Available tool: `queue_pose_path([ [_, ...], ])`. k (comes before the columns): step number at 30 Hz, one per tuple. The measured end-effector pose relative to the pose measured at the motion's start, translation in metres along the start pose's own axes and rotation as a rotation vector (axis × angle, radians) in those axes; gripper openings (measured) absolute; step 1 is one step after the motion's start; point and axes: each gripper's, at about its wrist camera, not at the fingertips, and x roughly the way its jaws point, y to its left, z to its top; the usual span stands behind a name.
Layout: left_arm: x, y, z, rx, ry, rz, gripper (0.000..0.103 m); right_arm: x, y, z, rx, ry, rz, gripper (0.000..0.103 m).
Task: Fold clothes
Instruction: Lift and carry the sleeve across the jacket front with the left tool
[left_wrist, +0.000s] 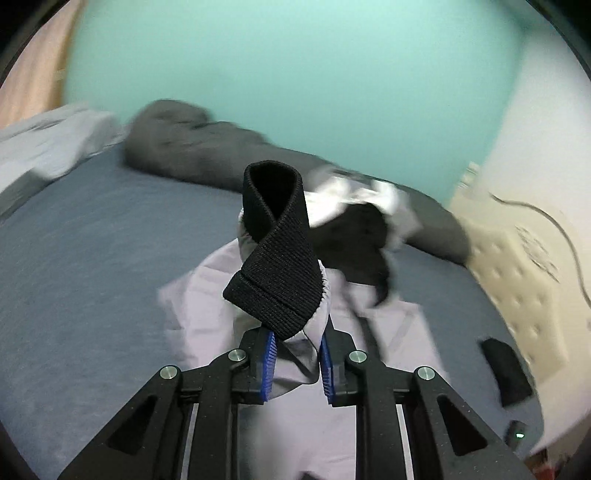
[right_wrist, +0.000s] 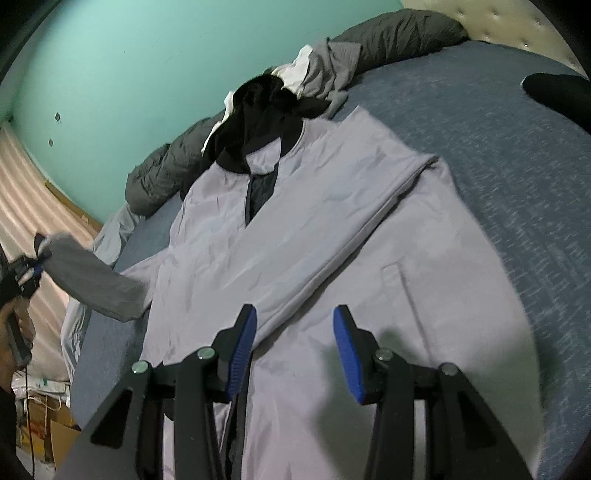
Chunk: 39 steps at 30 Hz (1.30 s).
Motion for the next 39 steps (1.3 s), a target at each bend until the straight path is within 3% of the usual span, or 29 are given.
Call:
queue_pose_path([
  [7,0.056,-0.132,-0.045,0.136,0.130,-0.195,0.021,-0.019,-0.012,0.001,0.010,-0.017,-0.022,0.044],
  [10,0.085,-0.178,-0.088,0.197,0.214,-0.243,0.021,-0.026,-0.017,0.001,0.023,-0.027,-0.021,0.044],
  [15,0.135,-0.214,-0.165,0.252,0.378,-0.256,0.022,-0.034,-0.027,-0.002,0.046,-0.030,-0.026,0.044],
  [16,0.142,-0.213,-0.179,0.255,0.417,-0.250,0.024,-0.035,-0.030,-0.002,0.054,-0.031,-0.028,0.044],
  [18,0.158,-0.209,-0.202,0.251,0.485,-0.239,0.038,-0.036,-0.035,-0.002,0.072,-0.032,-0.030,0.044],
  [19,0.161,-0.206,-0.209,0.244,0.502,-0.240,0.056,-0.035,-0.037,-0.002,0.083,-0.030,-0.030,0.045],
  [20,0.163,-0.202,-0.214,0.238,0.514,-0.239,0.066,-0.032,-0.039,-0.001,0.092,-0.028,-0.027,0.045],
  [21,0.161,-0.199,-0.217,0.236,0.508,-0.232,0.068,-0.030,-0.039,-0.001,0.096,-0.024,-0.024,0.045],
  [26,0.144,-0.176,-0.209,0.234,0.487,-0.194,0.071,-0.021,-0.039,-0.002,0.092,-0.001,-0.015,0.045],
  [30,0.139,-0.140,-0.199,0.211,0.487,-0.098,0.071,-0.011,-0.041,0.000,0.111,0.023,-0.015,0.045],
  [32,0.137,-0.123,-0.196,0.191,0.487,-0.061,0.071,-0.004,-0.042,0.001,0.127,0.047,-0.019,0.052],
  [33,0.136,-0.116,-0.197,0.184,0.490,-0.048,0.071,0.000,-0.042,0.001,0.135,0.057,-0.015,0.060],
  [39,0.141,-0.075,-0.209,0.147,0.523,0.039,0.072,0.022,-0.037,0.002,0.135,0.120,-0.008,0.061],
])
